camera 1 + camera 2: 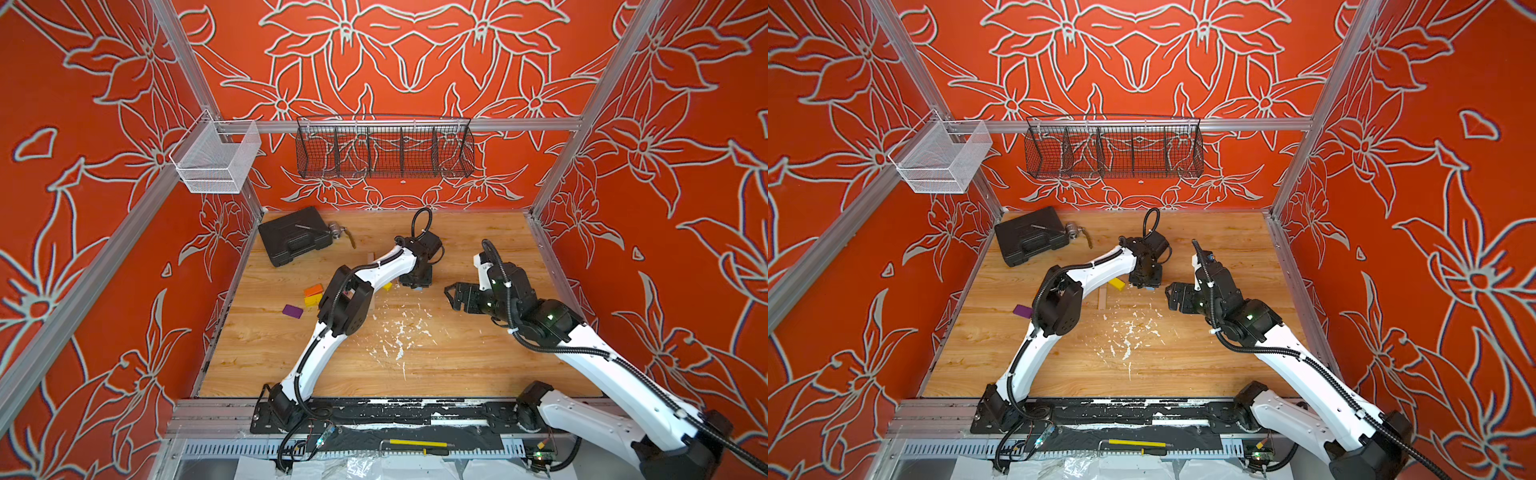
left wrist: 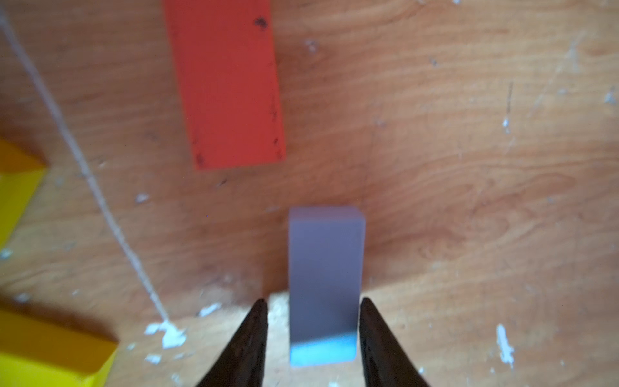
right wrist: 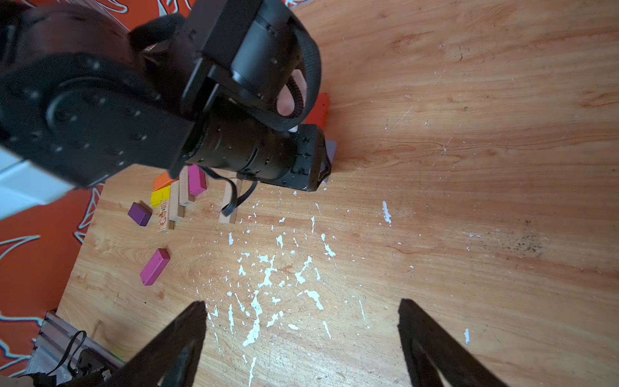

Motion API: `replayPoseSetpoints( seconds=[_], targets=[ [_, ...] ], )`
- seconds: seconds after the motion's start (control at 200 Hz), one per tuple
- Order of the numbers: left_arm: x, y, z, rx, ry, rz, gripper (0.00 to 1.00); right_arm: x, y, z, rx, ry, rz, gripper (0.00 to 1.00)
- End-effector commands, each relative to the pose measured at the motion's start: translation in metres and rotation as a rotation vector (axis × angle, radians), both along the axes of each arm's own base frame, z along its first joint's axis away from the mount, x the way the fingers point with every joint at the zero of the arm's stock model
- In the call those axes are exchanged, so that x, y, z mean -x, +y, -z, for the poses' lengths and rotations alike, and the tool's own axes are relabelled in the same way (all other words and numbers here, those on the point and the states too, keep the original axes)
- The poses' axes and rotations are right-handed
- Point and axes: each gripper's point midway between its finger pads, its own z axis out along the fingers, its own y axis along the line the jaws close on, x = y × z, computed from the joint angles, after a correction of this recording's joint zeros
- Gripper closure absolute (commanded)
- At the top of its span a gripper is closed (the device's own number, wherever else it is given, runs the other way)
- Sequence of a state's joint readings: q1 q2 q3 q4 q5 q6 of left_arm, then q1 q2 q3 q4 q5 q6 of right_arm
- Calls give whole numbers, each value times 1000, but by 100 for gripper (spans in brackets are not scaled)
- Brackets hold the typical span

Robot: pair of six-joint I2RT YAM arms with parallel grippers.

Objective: Assemble the letter k with building blocks
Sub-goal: Place the building block at the center of the board, then adjust the building block at the center of the board.

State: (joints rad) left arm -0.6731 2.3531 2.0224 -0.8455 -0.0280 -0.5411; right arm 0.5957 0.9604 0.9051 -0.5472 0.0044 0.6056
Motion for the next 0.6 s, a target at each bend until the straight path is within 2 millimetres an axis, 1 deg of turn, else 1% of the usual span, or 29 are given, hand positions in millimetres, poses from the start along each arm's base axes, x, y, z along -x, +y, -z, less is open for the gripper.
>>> replayPoseSetpoints(
  seconds=[0.0,0.085,0.19,0.205,0.215,0.225,0.31,0.38,0.465,0.535,0.596],
  targets=[
    [0,9,-69,100,-123,-15,55,-9,1,-9,22,-5,21,10],
    [13,34,-90,134,-154,-46,54,-20,9,-11,35,10,13,11],
    [33,72,-113,169,-213,-84,52,-38,25,-8,59,44,-10,12],
    [36,77,-118,175,-230,-86,52,-41,27,-6,66,54,-9,12],
    [39,81,-118,173,-232,-86,52,-43,29,-5,69,60,-12,12],
    [41,83,-123,179,-244,-85,52,-45,30,-4,74,65,-12,13],
    [64,107,-140,183,-305,-53,50,-65,45,8,122,113,-33,15],
    [83,123,-154,175,-356,-8,48,-82,52,23,184,161,-33,17],
    [109,133,-168,183,-404,100,43,-103,57,40,270,201,-27,20],
    [132,132,-173,205,-429,241,32,-119,61,53,332,229,-21,20],
    [151,132,-174,211,-434,340,26,-134,63,62,375,234,-3,21]
  ],
)
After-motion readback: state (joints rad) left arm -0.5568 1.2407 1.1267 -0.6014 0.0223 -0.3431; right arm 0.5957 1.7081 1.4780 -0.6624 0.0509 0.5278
